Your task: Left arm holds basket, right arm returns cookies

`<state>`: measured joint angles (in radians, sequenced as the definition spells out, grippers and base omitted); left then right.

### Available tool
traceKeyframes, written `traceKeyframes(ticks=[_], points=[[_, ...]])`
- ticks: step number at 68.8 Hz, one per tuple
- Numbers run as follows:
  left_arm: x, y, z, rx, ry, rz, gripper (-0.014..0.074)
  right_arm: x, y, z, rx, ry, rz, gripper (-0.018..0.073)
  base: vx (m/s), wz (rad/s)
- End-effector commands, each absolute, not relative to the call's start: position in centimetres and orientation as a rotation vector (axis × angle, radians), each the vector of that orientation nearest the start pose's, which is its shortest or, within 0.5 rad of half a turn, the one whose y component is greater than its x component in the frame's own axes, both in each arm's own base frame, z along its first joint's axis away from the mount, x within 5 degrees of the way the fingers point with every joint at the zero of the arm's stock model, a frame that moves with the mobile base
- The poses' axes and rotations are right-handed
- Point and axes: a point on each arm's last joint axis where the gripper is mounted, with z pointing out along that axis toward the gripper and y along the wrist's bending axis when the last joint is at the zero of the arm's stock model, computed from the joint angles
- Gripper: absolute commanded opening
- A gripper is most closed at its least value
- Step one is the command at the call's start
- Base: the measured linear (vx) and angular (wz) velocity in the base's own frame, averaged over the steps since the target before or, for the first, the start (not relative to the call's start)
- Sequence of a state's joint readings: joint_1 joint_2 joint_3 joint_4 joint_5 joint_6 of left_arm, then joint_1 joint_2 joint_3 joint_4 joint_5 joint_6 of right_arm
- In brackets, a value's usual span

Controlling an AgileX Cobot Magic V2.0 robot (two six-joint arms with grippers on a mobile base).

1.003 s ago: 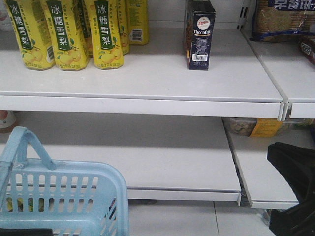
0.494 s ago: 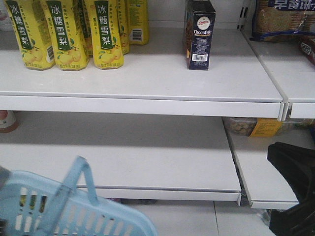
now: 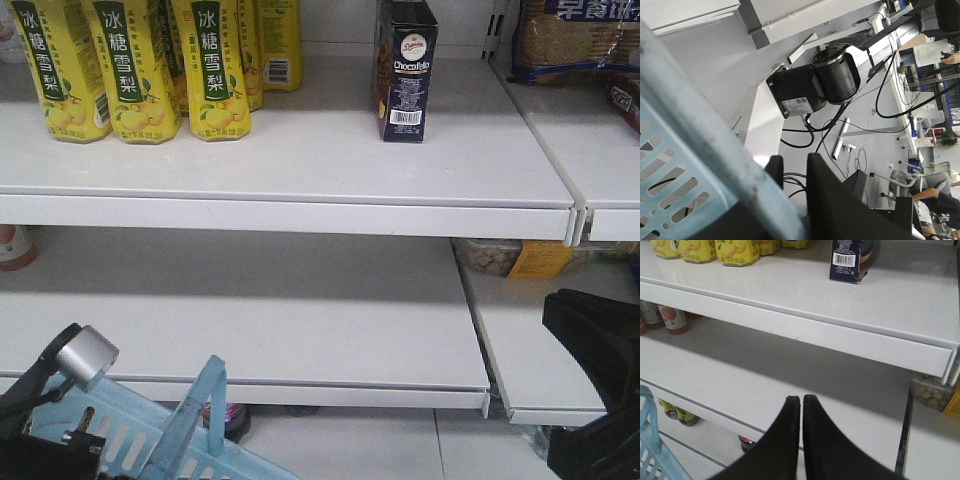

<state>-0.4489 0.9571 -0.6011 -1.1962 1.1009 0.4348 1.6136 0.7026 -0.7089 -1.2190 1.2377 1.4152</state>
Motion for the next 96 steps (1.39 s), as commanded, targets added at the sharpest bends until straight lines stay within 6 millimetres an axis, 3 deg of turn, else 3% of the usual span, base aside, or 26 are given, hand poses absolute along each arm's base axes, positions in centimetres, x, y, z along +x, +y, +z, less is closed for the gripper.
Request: traceKeyframes(ticks=[1, 30, 50, 64, 76, 96], points=[[10.0, -13.6, 30.7, 0.489, 2.4, -1.681, -0.0006, 7.9, 9.0, 36.6, -0.32, 1.772, 0.317, -0.0008, 0.0, 0.0], [9.2, -13.1, 31.7, 0.5, 2.323, -1.653, -0.0006, 7.9, 9.0, 36.6, -0.32, 1.772, 0.317, -0.0008, 0.0, 0.0], [2.2, -9.0, 35.4, 0.636, 1.894, -1.485, -0.0006, 7.9, 9.0, 36.6, -0.32, 1.772, 0.317, -0.0008, 0.0, 0.0], [-2.7, -5.9, 35.8, 0.603, 1.602, -1.205, -0.0006, 7.9, 9.0, 36.6, -0.32, 1.772, 0.317, -0.0008, 0.0, 0.0], [-5.0, -4.9, 34.8, 0.526, 1.486, -0.874, -0.0006, 7.9, 9.0, 36.6, -0.32, 1.772, 0.317, -0.0008, 0.0, 0.0], [-3.3, -3.5, 34.2, 0.386, 1.522, -0.366, -0.0006, 8.0, 9.0, 36.6, -0.32, 1.77, 0.316, -0.0008, 0.0, 0.0]])
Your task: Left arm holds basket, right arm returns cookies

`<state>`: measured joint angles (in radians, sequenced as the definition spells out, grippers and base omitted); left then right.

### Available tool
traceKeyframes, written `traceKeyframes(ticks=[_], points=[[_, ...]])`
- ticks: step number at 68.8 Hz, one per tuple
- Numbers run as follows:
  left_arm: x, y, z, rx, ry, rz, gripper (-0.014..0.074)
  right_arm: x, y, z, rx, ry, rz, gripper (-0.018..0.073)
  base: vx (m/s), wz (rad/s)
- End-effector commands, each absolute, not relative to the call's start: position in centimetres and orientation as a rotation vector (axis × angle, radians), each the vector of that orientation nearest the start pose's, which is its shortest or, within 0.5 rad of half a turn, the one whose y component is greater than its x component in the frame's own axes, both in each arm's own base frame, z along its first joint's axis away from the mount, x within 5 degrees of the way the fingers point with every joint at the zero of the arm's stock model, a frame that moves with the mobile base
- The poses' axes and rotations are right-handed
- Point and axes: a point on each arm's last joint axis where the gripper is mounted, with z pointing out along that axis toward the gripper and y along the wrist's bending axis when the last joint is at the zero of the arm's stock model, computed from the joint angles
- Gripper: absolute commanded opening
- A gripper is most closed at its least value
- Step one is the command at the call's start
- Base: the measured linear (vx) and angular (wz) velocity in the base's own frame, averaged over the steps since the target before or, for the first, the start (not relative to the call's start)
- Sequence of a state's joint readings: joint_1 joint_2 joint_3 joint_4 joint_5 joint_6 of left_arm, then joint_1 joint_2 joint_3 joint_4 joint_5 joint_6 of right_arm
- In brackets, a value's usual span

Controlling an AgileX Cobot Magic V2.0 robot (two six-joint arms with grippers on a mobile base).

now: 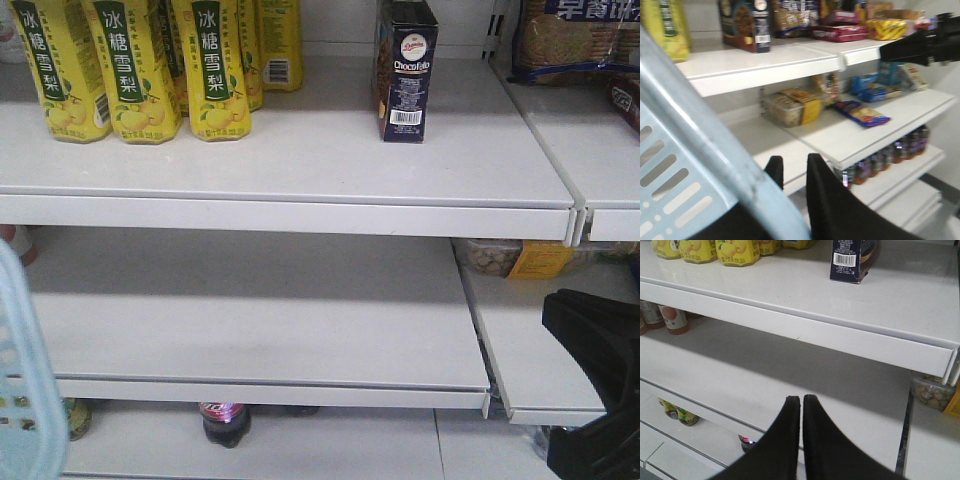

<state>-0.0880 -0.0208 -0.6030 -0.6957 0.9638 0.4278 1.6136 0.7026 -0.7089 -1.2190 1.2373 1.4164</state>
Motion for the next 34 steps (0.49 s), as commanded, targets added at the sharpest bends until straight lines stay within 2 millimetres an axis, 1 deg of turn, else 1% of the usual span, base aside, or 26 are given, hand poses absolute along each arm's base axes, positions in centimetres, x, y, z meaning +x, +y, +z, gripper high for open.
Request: traceKeyframes(ticks=[1, 6, 13, 26, 34], points=[[-3.2, -3.4, 34.2, 0.376, 1.521, -0.339, -0.0006, 8.0, 9.0, 36.6, -0.32, 1.77, 0.316, -0.0008, 0.0, 0.0], [-2.9, -2.6, 34.2, 0.33, 1.519, -0.223, -0.0006, 8.0, 9.0, 36.6, -0.32, 1.77, 0.316, -0.0008, 0.0, 0.0], [-2.5, -1.7, 34.2, 0.242, 1.533, -0.128, -0.0006, 8.0, 9.0, 36.6, -0.32, 1.77, 0.316, -0.0008, 0.0, 0.0], [-1.2, 0.0, 33.0, 0.062, 1.57, -0.02, -0.0006, 8.0, 9.0, 36.6, -0.32, 1.77, 0.316, -0.0008, 0.0, 0.0], [-0.4, 0.6, 32.1, -0.006, 1.57, 0.023, -0.0006, 8.0, 9.0, 36.6, -0.32, 1.77, 0.316, -0.0008, 0.0, 0.0]])
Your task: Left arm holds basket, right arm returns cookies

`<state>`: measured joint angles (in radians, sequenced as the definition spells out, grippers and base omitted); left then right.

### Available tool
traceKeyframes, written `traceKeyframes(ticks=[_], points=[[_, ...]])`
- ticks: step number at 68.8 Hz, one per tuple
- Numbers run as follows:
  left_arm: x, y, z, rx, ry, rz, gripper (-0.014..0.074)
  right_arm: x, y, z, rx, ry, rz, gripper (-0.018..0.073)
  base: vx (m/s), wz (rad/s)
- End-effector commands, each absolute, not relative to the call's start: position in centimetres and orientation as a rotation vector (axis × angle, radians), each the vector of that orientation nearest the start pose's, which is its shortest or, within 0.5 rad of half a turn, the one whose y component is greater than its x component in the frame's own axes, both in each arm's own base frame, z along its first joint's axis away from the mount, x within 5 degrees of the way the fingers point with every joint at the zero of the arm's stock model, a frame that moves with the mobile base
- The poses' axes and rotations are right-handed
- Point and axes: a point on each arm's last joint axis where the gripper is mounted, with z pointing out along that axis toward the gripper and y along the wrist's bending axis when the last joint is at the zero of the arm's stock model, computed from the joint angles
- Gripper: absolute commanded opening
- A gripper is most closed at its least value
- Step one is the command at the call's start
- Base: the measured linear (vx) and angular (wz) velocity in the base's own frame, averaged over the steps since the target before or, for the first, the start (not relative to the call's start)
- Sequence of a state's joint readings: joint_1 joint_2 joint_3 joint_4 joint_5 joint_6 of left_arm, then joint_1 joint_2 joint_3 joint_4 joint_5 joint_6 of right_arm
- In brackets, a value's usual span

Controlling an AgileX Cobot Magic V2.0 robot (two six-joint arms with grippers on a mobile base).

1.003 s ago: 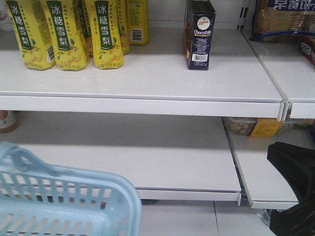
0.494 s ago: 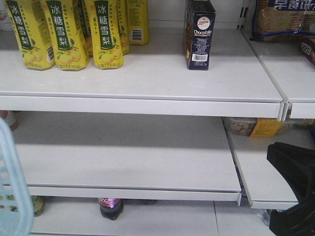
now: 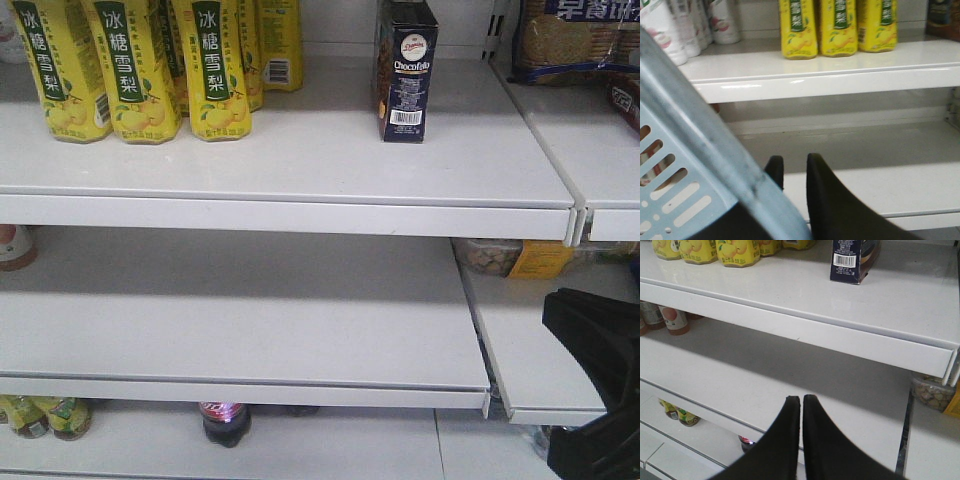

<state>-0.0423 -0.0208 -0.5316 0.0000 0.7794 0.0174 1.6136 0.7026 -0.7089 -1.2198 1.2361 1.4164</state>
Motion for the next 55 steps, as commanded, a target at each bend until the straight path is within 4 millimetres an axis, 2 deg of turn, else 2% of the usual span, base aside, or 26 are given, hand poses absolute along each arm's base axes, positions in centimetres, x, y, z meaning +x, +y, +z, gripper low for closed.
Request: traceKeyframes(ticks=[1, 25, 55], points=[[-0.3, 0.6, 32.0, -0.009, 1.573, 0.026, -0.0006, 8.0, 9.0, 36.6, -0.32, 1.77, 0.316, -0.0008, 0.0, 0.0], [1.0, 0.6, 30.4, 0.0, 1.574, 0.043, -0.0006, 8.0, 9.0, 36.6, -0.32, 1.77, 0.316, -0.0008, 0.0, 0.0], [1.1, 0.5, 30.5, 0.009, 1.54, 0.032, -0.0006, 8.0, 9.0, 36.6, -0.32, 1.77, 0.316, -0.0008, 0.0, 0.0]])
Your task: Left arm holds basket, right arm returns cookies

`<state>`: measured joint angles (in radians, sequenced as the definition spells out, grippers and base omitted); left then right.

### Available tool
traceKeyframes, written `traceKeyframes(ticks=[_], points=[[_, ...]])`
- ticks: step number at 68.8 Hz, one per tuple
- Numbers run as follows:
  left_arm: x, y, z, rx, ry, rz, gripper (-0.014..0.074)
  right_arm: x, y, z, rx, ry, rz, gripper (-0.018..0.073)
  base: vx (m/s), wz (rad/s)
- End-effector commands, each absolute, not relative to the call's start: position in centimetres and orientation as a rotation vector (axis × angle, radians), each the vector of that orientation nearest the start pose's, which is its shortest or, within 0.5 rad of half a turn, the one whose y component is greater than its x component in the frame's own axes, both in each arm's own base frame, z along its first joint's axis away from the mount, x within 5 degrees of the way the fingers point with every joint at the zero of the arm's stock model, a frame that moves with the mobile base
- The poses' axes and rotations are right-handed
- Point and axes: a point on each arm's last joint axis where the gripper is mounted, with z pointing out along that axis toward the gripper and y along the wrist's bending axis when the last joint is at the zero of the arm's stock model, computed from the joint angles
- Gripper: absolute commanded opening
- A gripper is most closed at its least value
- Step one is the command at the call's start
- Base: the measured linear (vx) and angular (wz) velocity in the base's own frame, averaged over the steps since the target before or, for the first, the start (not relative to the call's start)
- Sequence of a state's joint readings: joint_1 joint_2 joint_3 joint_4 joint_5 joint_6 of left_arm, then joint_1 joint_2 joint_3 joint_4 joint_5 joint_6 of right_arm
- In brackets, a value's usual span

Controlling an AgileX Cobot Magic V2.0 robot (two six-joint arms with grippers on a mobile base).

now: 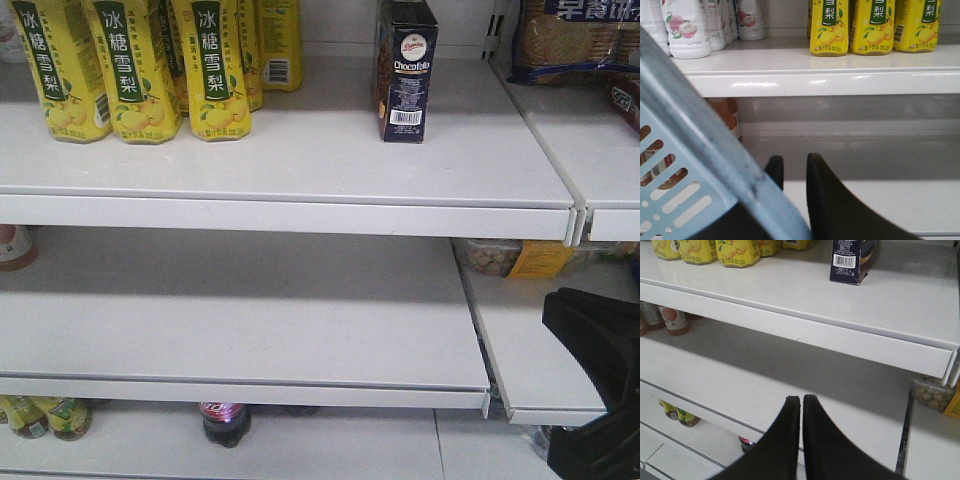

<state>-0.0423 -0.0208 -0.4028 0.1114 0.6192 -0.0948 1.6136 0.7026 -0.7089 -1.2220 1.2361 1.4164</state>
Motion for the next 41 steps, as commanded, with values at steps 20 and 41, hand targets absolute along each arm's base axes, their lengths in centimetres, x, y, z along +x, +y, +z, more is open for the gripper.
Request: traceKeyframes(ticks=[20, 41], points=[[1.1, 0.1, 30.8, 0.058, 1.503, 0.024, -0.0006, 8.0, 9.0, 36.6, -0.32, 1.77, 0.316, -0.0008, 0.0, 0.0], [2.4, 0.1, 29.1, 0.065, 1.472, 0.029, -0.0006, 8.0, 9.0, 36.6, -0.32, 1.77, 0.316, -0.0008, 0.0, 0.0]])
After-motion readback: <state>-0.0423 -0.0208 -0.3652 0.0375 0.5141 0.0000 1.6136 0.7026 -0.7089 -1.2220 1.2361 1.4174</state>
